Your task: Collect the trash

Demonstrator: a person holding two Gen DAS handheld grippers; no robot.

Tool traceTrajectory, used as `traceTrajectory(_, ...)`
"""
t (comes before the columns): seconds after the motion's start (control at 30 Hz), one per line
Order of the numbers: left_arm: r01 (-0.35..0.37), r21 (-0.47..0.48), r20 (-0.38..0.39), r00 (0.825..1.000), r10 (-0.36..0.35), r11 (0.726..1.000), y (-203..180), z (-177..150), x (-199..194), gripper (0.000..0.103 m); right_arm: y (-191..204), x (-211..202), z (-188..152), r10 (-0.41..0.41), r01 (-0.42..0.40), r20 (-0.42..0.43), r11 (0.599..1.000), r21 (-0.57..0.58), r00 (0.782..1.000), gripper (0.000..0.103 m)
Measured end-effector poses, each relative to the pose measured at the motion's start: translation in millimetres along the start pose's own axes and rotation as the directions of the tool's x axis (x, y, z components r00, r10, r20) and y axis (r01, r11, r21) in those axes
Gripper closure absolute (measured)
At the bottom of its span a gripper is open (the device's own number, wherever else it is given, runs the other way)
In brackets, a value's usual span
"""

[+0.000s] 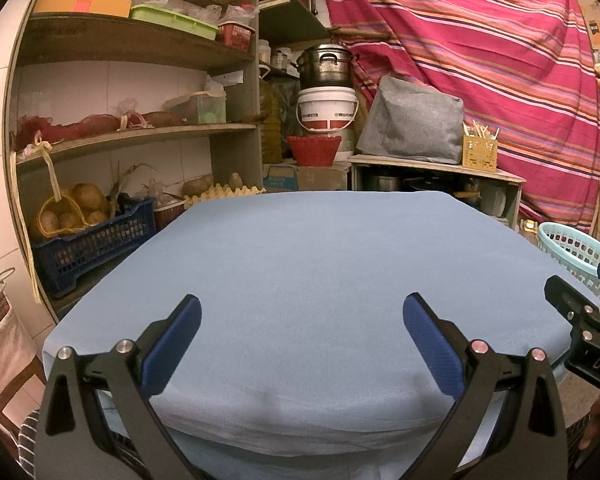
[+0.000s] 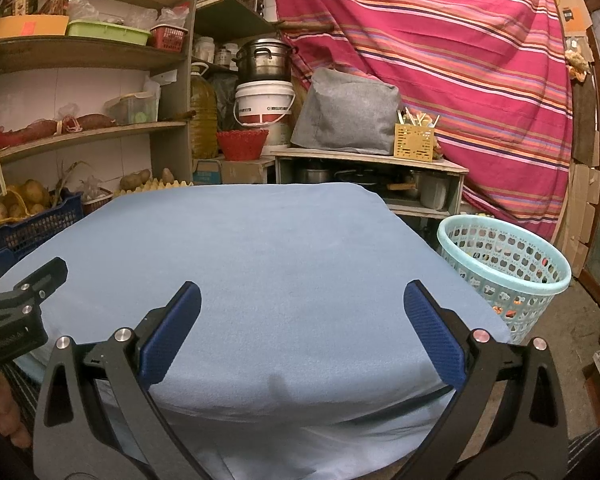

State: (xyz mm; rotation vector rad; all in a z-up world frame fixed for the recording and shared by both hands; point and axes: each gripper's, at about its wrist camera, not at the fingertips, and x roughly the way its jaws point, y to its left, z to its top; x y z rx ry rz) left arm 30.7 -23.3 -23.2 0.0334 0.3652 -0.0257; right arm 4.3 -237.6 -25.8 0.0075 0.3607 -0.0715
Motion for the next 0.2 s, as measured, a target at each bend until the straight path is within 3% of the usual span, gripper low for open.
traceTrajectory(0.2, 0.008, 0.000, -0.004, 1.000, -0.008, 1.000, -2.2, 1.2, -1.0, 0.004, -1.9, 1.2, 0.7, -0.002, 0.002, -0.005, 1.000, 0.003, 1.000, 0.004)
